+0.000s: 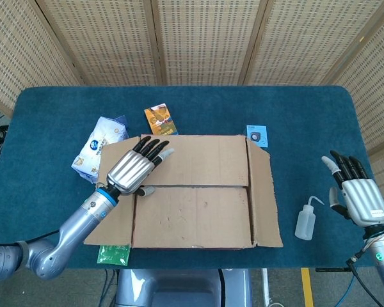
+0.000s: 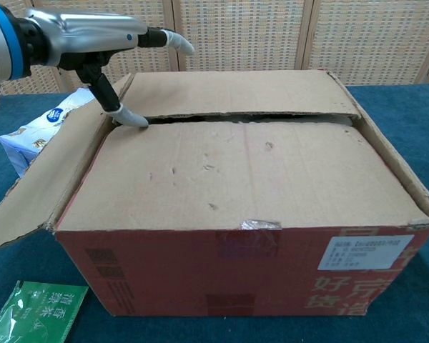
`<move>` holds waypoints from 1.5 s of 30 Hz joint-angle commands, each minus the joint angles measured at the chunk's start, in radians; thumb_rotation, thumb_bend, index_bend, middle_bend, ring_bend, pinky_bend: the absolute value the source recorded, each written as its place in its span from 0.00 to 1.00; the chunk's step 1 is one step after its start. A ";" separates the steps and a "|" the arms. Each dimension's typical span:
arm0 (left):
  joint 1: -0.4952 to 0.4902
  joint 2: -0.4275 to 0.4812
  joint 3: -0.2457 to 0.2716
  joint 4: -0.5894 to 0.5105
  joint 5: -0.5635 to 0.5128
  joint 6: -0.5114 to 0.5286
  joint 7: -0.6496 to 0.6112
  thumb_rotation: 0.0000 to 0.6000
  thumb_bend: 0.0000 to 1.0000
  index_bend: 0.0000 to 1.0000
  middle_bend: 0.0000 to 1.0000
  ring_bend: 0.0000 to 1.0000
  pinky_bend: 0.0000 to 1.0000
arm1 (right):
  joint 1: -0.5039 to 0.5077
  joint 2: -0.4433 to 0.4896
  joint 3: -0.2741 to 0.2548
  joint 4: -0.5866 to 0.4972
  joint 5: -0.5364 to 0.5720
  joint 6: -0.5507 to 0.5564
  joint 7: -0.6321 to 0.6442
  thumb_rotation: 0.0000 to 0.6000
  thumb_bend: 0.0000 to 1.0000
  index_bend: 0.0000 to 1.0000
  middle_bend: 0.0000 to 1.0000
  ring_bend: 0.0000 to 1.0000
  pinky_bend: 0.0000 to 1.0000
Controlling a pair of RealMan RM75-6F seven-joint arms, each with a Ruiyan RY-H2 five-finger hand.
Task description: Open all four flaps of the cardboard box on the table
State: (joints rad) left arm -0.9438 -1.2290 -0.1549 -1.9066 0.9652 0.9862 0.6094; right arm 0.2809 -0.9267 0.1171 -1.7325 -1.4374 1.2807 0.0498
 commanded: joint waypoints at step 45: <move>0.016 0.032 -0.130 0.078 0.058 0.158 -0.053 0.88 0.24 0.03 0.00 0.00 0.00 | -0.003 0.000 0.005 0.026 0.011 -0.009 0.031 1.00 0.78 0.00 0.00 0.00 0.00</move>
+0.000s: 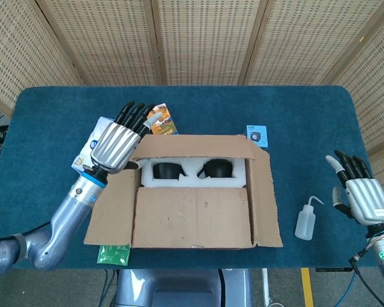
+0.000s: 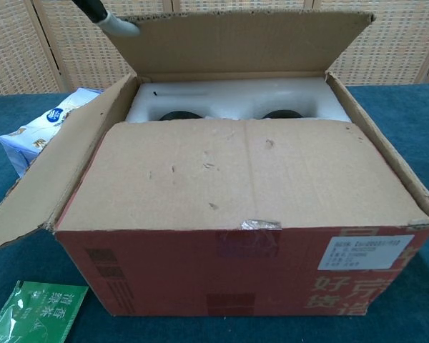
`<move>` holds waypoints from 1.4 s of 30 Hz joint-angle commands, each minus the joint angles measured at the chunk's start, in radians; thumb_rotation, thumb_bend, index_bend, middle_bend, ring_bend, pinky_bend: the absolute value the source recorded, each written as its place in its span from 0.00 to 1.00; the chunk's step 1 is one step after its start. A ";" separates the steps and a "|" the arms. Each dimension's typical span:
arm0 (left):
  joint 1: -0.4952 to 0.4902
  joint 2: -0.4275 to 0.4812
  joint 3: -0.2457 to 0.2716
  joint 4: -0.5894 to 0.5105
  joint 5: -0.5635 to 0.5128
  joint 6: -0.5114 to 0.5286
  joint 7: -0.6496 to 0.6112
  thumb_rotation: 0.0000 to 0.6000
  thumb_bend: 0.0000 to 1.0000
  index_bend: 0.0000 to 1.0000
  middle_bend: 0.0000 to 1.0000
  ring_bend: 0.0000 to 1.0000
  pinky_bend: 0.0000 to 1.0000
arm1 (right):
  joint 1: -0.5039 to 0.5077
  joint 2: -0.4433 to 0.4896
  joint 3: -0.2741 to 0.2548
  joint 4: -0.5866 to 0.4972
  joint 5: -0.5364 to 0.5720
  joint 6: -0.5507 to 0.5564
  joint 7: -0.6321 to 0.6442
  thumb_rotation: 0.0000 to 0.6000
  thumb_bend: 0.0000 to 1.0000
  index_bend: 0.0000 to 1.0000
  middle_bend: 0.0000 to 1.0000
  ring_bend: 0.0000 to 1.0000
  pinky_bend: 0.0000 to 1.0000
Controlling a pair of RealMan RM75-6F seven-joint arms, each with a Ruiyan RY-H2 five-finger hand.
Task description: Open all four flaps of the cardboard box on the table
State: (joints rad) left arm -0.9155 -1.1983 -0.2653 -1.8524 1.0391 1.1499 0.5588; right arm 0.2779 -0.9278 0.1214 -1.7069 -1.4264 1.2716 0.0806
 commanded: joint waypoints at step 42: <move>-0.132 0.077 -0.105 0.069 -0.301 -0.244 0.053 0.82 0.46 0.05 0.00 0.00 0.00 | -0.014 0.010 -0.003 0.002 0.005 0.002 0.013 1.00 0.78 0.00 0.00 0.00 0.00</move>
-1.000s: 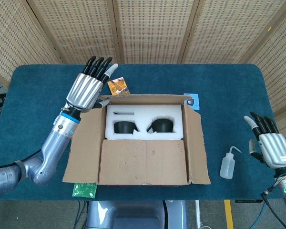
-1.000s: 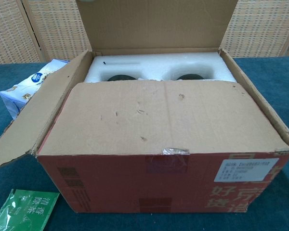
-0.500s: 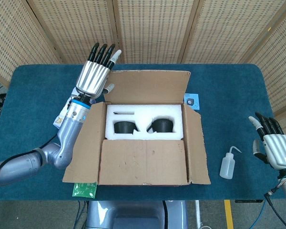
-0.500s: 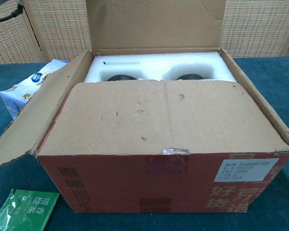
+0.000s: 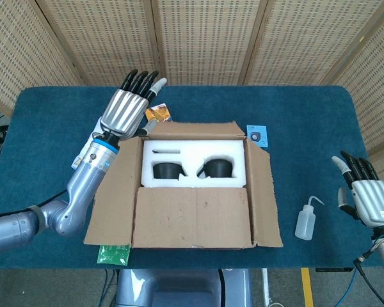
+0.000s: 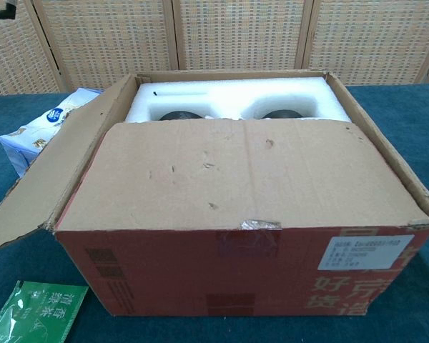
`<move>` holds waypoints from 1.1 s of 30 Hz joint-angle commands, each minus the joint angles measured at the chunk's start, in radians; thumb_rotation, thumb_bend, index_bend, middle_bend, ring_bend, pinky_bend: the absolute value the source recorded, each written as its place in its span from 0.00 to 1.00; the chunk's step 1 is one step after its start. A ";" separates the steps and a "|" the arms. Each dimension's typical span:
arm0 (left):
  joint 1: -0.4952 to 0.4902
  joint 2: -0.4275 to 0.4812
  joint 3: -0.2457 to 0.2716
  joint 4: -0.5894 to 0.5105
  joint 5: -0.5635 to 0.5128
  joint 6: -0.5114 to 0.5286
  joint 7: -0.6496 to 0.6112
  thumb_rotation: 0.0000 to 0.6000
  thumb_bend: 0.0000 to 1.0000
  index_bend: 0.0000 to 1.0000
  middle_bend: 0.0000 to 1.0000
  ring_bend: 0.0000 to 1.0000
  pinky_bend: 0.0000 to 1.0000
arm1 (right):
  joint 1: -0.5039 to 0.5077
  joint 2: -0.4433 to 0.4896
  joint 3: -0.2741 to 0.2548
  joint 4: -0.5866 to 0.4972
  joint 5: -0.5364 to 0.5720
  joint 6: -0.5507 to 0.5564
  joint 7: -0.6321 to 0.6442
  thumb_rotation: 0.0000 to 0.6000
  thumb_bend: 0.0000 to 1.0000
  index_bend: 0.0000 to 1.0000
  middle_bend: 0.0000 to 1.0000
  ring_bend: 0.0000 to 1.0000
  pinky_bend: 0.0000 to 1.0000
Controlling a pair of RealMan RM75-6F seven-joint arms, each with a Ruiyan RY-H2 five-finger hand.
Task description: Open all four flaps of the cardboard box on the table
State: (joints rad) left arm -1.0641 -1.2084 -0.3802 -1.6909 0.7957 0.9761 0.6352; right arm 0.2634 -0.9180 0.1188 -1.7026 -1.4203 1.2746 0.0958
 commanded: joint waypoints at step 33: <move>0.114 0.165 0.226 -0.315 0.126 -0.198 -0.246 0.14 0.45 0.33 0.00 0.00 0.00 | -0.022 0.004 -0.016 -0.017 -0.020 0.021 0.008 1.00 0.78 0.00 0.00 0.00 0.00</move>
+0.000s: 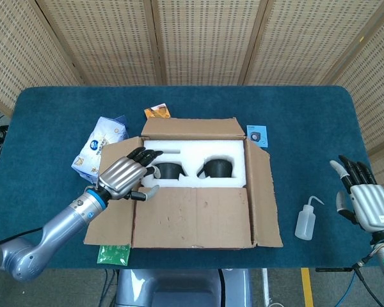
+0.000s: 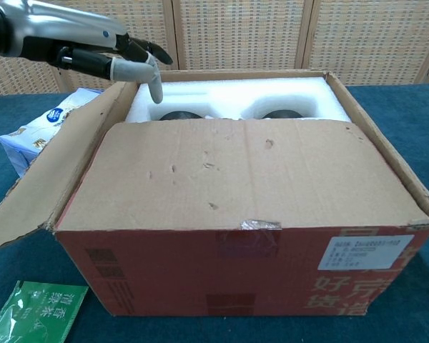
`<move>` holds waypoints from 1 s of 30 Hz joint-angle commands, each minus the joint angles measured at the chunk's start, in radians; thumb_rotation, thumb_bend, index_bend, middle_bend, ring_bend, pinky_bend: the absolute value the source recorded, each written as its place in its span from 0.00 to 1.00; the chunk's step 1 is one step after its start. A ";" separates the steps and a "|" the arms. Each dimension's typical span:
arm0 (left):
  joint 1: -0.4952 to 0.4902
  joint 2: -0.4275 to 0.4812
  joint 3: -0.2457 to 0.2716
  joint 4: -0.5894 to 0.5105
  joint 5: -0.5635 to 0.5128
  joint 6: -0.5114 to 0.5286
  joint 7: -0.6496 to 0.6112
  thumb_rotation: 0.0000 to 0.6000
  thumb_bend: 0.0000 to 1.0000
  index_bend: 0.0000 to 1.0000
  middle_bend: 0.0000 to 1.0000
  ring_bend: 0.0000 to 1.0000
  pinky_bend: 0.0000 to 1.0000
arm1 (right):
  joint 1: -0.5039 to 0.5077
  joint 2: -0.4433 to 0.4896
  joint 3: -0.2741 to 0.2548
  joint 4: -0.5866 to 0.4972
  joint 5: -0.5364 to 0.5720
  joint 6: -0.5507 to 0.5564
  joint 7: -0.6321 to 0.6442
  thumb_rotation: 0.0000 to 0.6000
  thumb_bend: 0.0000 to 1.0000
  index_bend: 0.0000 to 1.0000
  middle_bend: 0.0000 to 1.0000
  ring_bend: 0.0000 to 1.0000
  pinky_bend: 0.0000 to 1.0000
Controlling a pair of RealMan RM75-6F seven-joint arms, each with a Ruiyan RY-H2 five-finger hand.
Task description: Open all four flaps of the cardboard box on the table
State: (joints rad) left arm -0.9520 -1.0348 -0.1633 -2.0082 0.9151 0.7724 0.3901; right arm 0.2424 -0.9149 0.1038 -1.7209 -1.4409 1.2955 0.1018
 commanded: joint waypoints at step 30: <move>-0.052 -0.010 0.037 -0.024 -0.058 -0.045 -0.076 0.14 0.45 0.33 0.00 0.00 0.00 | -0.012 0.003 -0.001 0.012 0.002 0.007 0.018 1.00 0.78 0.00 0.00 0.00 0.00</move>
State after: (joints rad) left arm -1.0043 -1.0531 -0.1202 -2.0255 0.8595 0.7342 0.3284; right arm 0.2307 -0.9121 0.1029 -1.7089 -1.4389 1.3030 0.1200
